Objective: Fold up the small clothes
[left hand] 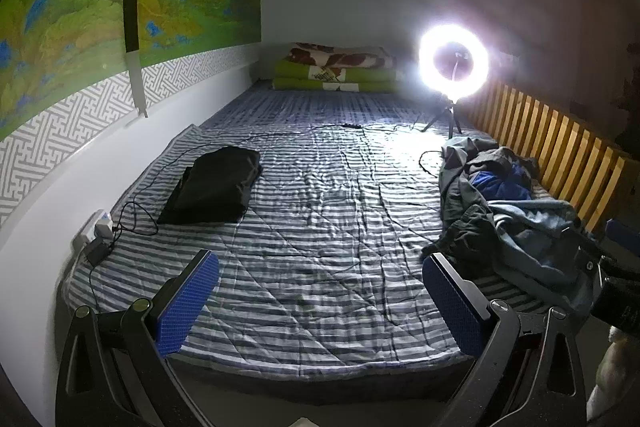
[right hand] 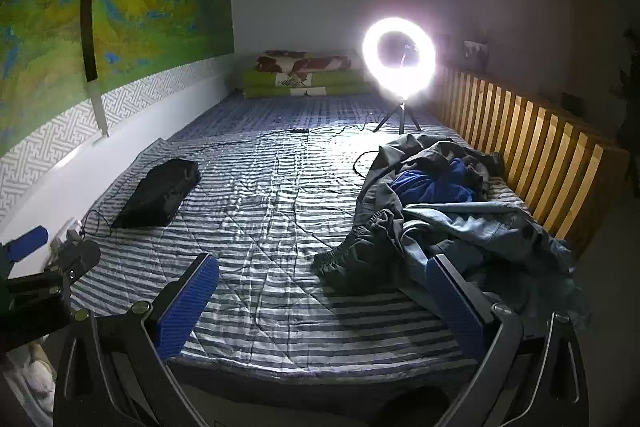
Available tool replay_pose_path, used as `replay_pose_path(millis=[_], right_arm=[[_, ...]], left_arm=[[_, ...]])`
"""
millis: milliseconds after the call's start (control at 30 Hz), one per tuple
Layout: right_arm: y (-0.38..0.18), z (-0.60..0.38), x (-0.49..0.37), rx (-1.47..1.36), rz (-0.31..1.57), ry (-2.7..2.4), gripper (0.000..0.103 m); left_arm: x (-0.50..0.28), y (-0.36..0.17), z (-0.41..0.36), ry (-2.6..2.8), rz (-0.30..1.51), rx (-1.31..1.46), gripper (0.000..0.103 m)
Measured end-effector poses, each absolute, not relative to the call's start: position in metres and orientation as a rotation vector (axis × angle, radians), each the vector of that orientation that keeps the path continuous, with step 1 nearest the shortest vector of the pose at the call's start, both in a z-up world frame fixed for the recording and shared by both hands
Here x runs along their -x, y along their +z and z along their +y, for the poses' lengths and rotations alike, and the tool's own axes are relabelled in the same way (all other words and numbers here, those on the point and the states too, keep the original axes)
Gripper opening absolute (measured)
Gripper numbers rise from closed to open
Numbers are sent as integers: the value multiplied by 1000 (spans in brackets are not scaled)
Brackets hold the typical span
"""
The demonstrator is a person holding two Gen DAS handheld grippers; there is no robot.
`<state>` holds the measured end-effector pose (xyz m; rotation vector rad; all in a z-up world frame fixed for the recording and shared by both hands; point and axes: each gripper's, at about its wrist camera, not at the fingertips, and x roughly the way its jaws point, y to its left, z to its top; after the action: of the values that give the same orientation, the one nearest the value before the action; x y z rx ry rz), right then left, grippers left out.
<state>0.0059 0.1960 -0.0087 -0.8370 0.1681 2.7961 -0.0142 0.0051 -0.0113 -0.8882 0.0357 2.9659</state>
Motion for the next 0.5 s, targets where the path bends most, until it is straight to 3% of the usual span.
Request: replay_pose_path(millis=[500], right_arm=[[-11,186,-2,850,105,2817,102]], left_arm=[[16,-13,1,2951,28,893,103]])
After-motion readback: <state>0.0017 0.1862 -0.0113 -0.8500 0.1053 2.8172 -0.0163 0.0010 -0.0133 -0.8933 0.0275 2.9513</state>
